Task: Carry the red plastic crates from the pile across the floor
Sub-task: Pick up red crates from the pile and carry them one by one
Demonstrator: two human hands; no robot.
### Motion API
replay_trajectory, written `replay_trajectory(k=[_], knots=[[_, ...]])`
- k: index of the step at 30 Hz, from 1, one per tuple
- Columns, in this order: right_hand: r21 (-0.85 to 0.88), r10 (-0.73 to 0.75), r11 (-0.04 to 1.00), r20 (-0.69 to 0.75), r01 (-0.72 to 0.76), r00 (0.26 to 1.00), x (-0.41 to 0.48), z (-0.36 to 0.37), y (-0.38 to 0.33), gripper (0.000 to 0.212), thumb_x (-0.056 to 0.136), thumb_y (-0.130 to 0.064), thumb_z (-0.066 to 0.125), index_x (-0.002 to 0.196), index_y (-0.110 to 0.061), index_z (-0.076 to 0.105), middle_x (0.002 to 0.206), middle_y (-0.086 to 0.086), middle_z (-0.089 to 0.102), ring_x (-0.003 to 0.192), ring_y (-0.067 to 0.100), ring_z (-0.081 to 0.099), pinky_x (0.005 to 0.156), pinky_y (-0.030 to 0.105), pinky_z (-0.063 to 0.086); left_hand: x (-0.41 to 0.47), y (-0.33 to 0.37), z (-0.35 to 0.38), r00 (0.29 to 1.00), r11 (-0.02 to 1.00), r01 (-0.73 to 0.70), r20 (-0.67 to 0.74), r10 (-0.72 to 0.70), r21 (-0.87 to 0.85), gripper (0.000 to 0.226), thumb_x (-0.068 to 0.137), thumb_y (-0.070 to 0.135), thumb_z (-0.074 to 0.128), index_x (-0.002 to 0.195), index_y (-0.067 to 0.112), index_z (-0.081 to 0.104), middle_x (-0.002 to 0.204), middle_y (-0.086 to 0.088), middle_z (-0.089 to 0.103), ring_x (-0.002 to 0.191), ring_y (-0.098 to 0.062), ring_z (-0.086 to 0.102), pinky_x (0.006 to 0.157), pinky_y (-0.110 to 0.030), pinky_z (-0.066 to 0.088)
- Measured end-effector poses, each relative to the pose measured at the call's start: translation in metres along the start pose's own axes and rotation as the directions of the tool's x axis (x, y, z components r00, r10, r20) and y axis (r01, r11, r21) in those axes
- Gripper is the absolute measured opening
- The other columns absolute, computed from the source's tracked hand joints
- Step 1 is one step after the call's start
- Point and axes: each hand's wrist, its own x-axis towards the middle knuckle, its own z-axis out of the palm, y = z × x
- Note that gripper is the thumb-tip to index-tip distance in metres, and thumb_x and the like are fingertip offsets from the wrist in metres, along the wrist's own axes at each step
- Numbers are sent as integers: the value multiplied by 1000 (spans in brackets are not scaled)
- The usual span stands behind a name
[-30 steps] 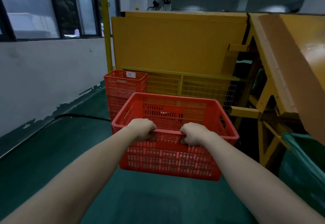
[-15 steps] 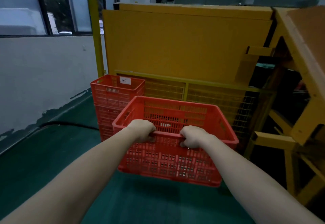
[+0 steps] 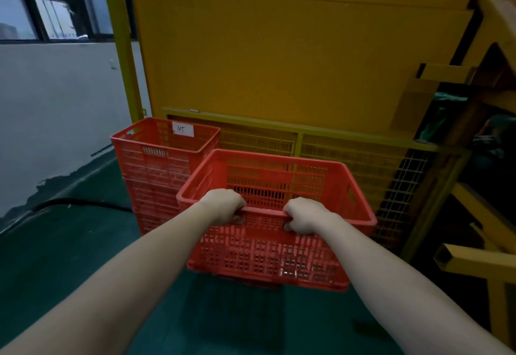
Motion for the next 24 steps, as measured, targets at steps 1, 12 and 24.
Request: replay_trajectory(k=[1,12,24], knots=[[1,7,1000,4,-7,1000,18,-2,3,11,90,-29,65,88,-20,59,89,-1,58,82,20,54,68,32,44,17,-10,2,1000,1000,-7,3,7,-2,22,90,37,62,105,21,64,108,-2,66,102,-26,61,80,-36,50],[15,123,992,26,-124,992,228,2,35,21,93,-28,58,106,-13,64,113,11,65,106,32,61,79,35,48,208,-137,44,991,992,-125,46,125,-4,24,91,39,60,100,17,63,105,-7,66,101,-30,61,73,-34,44],[35,153,987,124,-158,980,411,76,85,22,94,-29,56,110,-16,65,115,10,65,107,32,61,81,37,49,376,-207,151,975,984,-176,132,178,-24,25,94,39,55,105,17,62,108,-7,66,104,-31,60,79,-36,47]])
